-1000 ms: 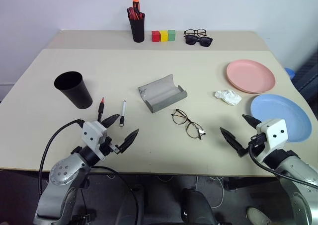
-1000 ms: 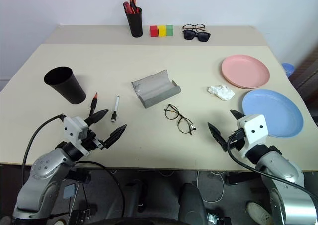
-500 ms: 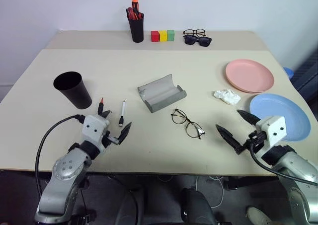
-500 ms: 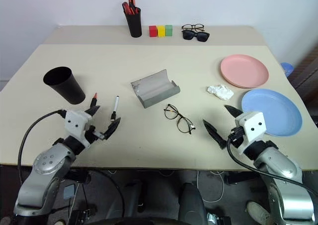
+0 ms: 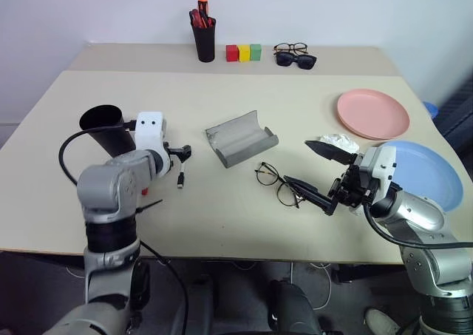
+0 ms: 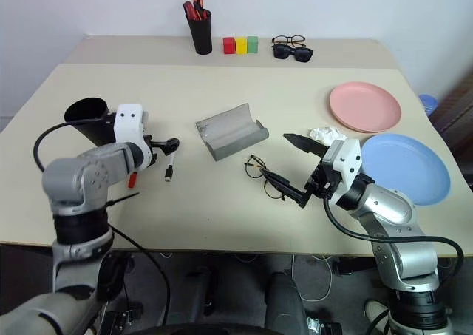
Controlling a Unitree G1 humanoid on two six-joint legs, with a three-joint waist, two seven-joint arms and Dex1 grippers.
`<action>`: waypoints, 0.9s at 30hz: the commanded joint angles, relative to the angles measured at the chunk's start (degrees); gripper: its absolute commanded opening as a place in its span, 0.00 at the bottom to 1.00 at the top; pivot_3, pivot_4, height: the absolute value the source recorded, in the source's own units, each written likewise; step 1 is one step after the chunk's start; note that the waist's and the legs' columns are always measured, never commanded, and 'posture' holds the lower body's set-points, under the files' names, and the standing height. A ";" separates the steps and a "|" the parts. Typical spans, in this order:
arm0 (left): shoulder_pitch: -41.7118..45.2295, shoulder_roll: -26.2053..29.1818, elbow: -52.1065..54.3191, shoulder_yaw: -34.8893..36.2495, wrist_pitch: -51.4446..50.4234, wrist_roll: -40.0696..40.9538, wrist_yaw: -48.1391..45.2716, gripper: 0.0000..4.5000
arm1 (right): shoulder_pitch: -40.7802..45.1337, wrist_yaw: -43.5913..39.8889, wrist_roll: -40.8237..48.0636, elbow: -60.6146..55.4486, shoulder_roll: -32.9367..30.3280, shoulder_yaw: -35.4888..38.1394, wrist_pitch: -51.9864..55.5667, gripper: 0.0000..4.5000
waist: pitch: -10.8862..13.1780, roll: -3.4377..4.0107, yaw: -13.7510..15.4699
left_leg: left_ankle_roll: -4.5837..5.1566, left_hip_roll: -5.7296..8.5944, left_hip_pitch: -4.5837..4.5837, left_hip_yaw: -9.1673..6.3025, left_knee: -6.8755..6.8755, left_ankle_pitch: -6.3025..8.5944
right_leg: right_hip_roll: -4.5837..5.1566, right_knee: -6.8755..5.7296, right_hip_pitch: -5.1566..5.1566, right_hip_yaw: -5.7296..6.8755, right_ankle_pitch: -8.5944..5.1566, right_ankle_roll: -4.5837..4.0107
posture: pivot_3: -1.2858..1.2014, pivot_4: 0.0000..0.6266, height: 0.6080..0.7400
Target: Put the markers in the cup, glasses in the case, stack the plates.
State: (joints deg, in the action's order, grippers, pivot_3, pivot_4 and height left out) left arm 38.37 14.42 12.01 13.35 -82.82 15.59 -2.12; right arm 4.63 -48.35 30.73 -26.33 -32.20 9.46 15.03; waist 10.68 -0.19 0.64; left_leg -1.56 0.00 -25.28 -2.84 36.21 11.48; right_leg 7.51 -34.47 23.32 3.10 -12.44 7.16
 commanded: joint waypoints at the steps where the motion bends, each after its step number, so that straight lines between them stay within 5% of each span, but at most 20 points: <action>1: 3.75 -1.43 -4.72 2.70 -3.79 -1.71 1.89 1.00 | -0.33 -0.99 1.61 -1.77 -0.96 0.77 -0.58 0.99 | 0.04 -0.07 0.02 | 0.00 0.00 0.00 0.00 -0.01 0.00 | 0.00 -0.01 0.01 -0.01 0.01 -0.01 | 0.52 0.24 1.00; 5: 7.23 -3.91 -10.02 4.39 -4.82 -3.47 3.93 1.00 | -2.03 -1.12 1.63 -3.30 -1.36 0.93 -0.87 0.99 | 0.14 -0.25 0.17 | -0.09 0.00 0.00 -0.06 0.01 -0.05 | -0.01 -0.06 0.02 0.00 0.00 -0.01 | 0.52 0.24 1.00; 8: 9.18 -3.83 -13.21 2.99 -6.38 -4.73 4.58 0.82 | -3.17 -0.53 1.72 -4.33 -1.19 1.04 -0.92 1.00 | 0.15 -0.25 0.12 | -0.24 0.00 0.00 -0.07 0.02 -0.13 | 0.00 -0.04 0.00 0.01 -0.03 -0.02 | 0.52 0.24 1.00; 15: 10.83 -3.96 -15.55 1.40 -6.69 -6.12 4.41 0.04 | -5.11 0.24 1.81 -5.55 -1.14 1.18 -1.11 1.00 | 0.15 -0.25 0.22 | -0.31 0.01 0.00 -0.08 0.02 -0.16 | 0.01 -0.05 0.00 0.01 -0.03 -0.08 | 0.52 0.24 1.00; 21: 1.88 1.18 -1.59 -11.19 3.15 -4.67 -2.52 0.02 | -5.24 0.74 1.52 -4.97 -1.16 0.98 -1.36 1.00 | 0.14 -0.24 0.11 | -0.35 0.01 0.00 -0.07 0.00 -0.18 | 0.02 -0.04 0.02 -0.01 0.04 -0.24 | 0.52 0.24 1.00; 27: -13.74 8.77 19.54 -17.39 43.57 -11.01 -8.32 0.02 | -3.24 0.95 1.12 -2.75 -0.97 0.36 -1.53 1.00 | 0.17 -0.23 0.15 | -0.41 -0.01 -0.06 0.00 -0.15 -0.19 | 0.04 0.00 0.21 -0.09 0.03 -0.48 | 0.52 0.24 1.00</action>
State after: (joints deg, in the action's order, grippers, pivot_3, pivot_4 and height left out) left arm 24.70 22.22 26.29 -4.49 -50.00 7.20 -9.99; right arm 0.68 -47.52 31.61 -28.69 -32.99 9.33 14.45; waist 10.85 -0.42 0.79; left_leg -1.98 -0.02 -25.34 -2.84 36.04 11.28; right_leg 7.56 -34.39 23.51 3.01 -12.38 6.62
